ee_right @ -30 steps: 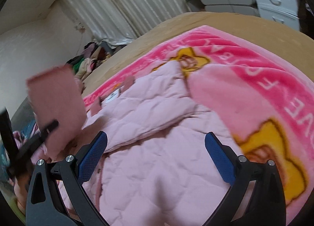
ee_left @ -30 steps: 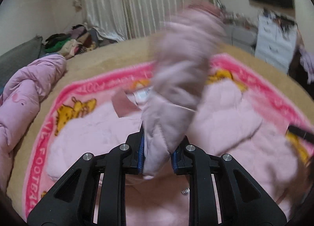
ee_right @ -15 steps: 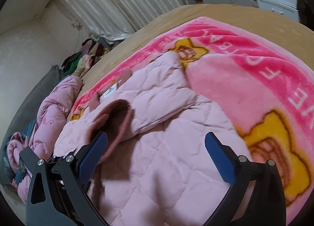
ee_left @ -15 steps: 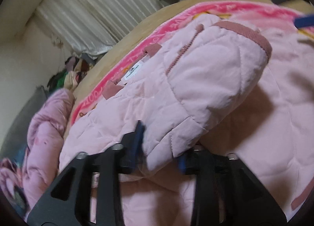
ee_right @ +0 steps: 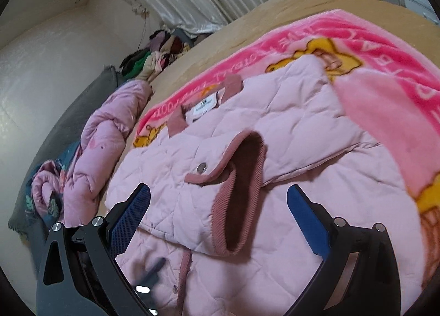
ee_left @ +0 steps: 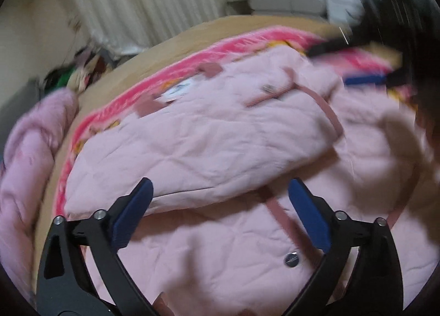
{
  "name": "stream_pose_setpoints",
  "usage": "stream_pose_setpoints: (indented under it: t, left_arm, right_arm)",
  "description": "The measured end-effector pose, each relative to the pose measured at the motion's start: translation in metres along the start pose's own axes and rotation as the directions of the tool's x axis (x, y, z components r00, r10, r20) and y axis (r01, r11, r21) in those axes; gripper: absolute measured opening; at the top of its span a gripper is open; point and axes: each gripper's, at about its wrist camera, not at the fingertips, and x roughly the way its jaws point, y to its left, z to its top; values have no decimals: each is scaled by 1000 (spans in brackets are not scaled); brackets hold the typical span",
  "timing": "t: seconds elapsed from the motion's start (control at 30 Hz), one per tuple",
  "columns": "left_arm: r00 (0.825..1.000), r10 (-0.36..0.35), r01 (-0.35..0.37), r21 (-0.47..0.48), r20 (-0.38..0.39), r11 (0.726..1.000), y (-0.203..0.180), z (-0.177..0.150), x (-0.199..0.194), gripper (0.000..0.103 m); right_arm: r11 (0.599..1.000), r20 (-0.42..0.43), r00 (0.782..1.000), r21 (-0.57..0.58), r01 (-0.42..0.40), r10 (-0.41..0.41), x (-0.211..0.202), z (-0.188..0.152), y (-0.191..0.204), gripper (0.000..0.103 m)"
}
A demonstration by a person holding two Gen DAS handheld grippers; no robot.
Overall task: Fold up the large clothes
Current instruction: 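Grasp the corduroy-trimmed front edge with the right gripper and fold it over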
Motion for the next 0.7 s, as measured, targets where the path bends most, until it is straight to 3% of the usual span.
stream_pose_setpoints:
  t: [0.17, 0.2, 0.33, 0.5, 0.53, 0.57, 0.7]
  left_arm:
    - [1000, 23, -21, -213, 9, 977, 71, -1, -14, 94]
    - [999, 39, -35, -249, 13, 968, 86, -4, -18, 94]
    - [996, 84, -77, -356, 5, 931, 129, -12, -28, 94]
    - [992, 122, -112, -461, -7, 880, 168, -30, -40, 94]
    - [991, 131, -121, -485, -13, 866, 176, -34, -41, 94]
    - [991, 132, -123, -503, -17, 856, 181, -37, -42, 94]
    - [993, 114, -114, -627, -40, 770, 214, -53, -40, 94]
  right_arm:
    - [1000, -46, 999, 17, -16, 17, 22, -8, 5, 80]
    - [1000, -55, 998, 14, -28, 29, 26, -10, 8, 71]
    - [999, -76, 997, -10, -32, 31, 38, -14, 14, 62]
    - [1000, -98, 995, -29, -10, 7, 52, -20, 15, 34]
    - [999, -92, 996, -40, -13, 9, 52, -20, 16, 28]
    - [998, -82, 997, -55, -20, 15, 51, -19, 19, 14]
    - [983, 6, 1000, -182, -7, 8, 38, 1, 45, 9]
